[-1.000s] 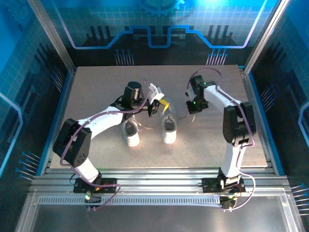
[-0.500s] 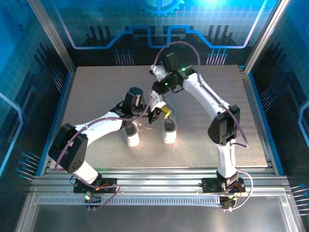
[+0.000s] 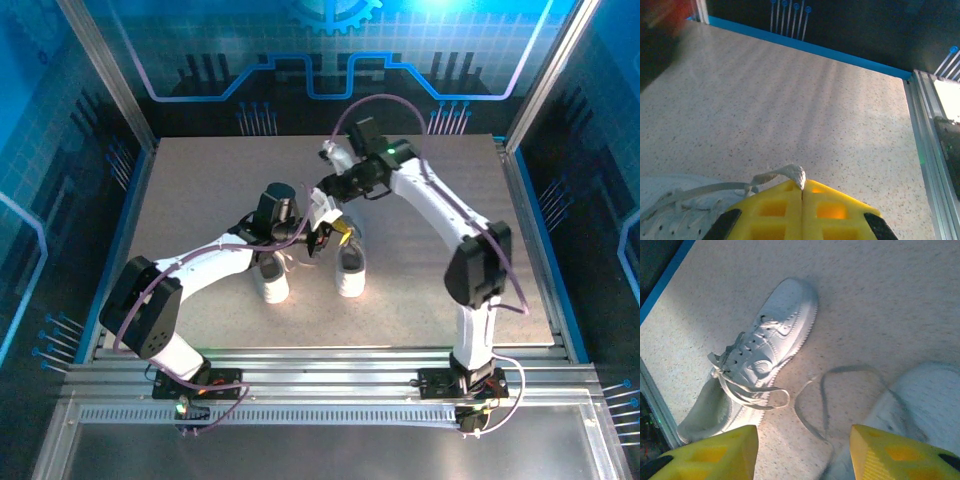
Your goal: Tie the shoes
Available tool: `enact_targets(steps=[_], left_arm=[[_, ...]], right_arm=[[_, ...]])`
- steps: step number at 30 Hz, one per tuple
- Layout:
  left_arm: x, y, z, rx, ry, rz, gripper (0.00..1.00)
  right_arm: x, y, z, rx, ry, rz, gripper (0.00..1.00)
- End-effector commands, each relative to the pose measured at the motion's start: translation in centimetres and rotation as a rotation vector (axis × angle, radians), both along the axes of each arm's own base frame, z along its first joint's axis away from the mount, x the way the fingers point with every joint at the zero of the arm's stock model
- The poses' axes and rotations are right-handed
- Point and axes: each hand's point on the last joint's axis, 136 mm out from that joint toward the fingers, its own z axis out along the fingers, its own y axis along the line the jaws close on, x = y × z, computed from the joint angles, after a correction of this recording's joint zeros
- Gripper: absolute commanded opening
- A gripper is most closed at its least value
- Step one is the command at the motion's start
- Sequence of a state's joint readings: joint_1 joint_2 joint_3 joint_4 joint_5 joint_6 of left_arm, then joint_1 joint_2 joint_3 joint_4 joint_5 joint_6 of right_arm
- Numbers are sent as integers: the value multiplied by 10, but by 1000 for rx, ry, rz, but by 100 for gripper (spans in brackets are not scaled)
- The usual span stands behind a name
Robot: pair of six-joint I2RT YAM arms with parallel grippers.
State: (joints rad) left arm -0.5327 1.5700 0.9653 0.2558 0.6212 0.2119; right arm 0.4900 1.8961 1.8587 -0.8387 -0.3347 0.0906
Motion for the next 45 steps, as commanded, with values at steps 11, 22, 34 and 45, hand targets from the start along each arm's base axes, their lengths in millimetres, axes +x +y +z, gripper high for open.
enact_targets(steps=[11,22,34,45], left_arm=[[26,7,33,-42,173,100,0],[33,2,35,-79,282,138,0],[39,-2,39,-108,350,156,0],[42,-2,40,-86,373,164,0]], right_arm=[[-50,-64,3,171,-510,-62,59],[-61,-33,-27,181,-557,40,61],[-50,-22,-18,194,-619,1,58],[-42,-51,-39,37,-648,-119,24]])
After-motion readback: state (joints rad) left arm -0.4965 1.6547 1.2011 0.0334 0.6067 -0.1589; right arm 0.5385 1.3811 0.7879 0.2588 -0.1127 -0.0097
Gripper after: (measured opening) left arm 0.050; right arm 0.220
